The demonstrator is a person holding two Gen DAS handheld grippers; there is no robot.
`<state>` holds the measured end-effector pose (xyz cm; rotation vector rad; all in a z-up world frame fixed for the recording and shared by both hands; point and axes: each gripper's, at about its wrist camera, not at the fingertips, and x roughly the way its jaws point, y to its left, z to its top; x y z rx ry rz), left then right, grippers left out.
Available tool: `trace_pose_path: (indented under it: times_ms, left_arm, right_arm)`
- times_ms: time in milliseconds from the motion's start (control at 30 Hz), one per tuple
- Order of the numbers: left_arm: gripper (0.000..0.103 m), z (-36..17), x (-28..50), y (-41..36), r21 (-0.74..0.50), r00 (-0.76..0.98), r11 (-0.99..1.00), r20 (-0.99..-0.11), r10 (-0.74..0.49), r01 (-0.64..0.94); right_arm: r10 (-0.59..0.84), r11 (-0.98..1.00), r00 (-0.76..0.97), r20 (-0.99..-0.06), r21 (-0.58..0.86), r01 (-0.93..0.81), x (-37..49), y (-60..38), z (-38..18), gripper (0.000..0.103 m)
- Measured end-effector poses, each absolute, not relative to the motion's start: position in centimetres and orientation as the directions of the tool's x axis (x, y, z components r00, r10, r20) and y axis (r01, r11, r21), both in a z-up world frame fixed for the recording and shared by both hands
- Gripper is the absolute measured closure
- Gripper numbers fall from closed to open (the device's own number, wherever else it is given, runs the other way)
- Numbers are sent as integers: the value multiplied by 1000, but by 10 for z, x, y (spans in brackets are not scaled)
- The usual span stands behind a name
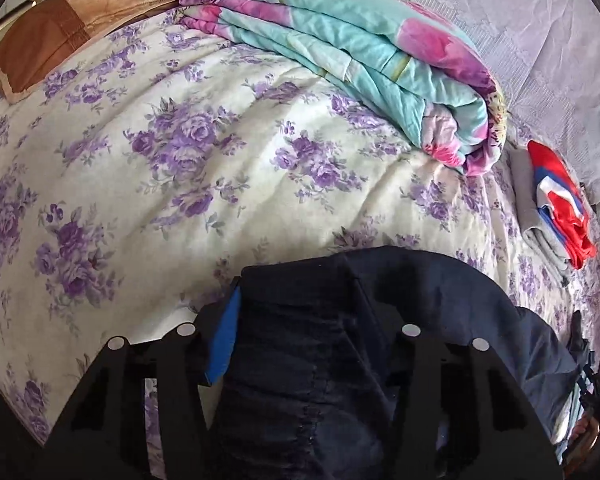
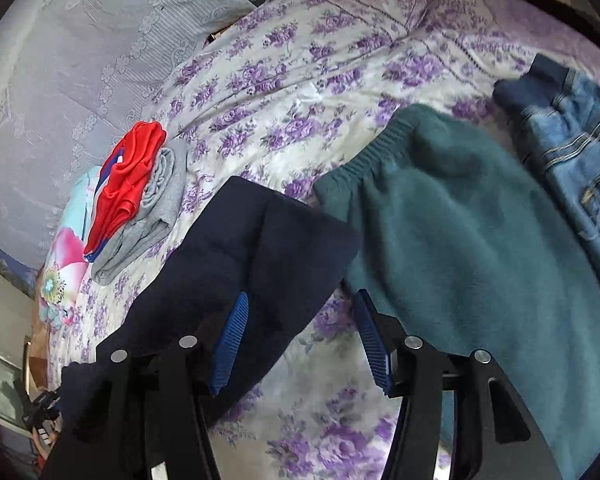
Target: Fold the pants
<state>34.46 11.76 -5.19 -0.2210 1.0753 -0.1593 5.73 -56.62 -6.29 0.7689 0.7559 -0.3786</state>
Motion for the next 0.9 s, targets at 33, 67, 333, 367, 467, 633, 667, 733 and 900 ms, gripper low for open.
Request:
trace_pose_path:
  times_ms: [33,67,333,367,467,633,667,733,900]
  left_arm:
    - [52,-51,346,115,-240,466,971,-857,-220,16]
    - [55,-50,347,113,-229,468,973,-859,-206,7]
    - [60,-8,321,117,-233,587,972,-781,-212,40]
    - [60,-5,322,115,-244,583,968,-778,-234,62]
    - [59,-16,332,106,-218,534,975,-819,-210,50]
    - [57,-47,347,119,-316,453,949,-844,-288,13]
    - [57,-49,350,119,-326,445,945,-845,-296,10]
    - [55,-51,355,116,-312,425,950,-859,-286,10]
    - [57,-51,358,109,-266,423,964,-872,-246,12]
  right_arm:
    - [-24,667,694,-719,506,547,64,-565,-68,50]
    - [-15,666,705,-709,519,535,71,-564,-73,77]
    - [-96,669,808,-582,563,485,-22,-538,-27,94]
    - [-82,655,773,-629,551,518,-36,-540,-34,92]
    - [-76,624,574,-816,410,665,-68,-548,-59,61]
    - [-205,692,691,-693,396,603,-89,-544,-7,55]
    - [-197,724,702,-684,381,575,-74,-544,0,52]
    - [-201,767,712,-673,344,541,-41,-550,2,43]
    - [-294,811,604,-741,141,568,53,-569,-30,36]
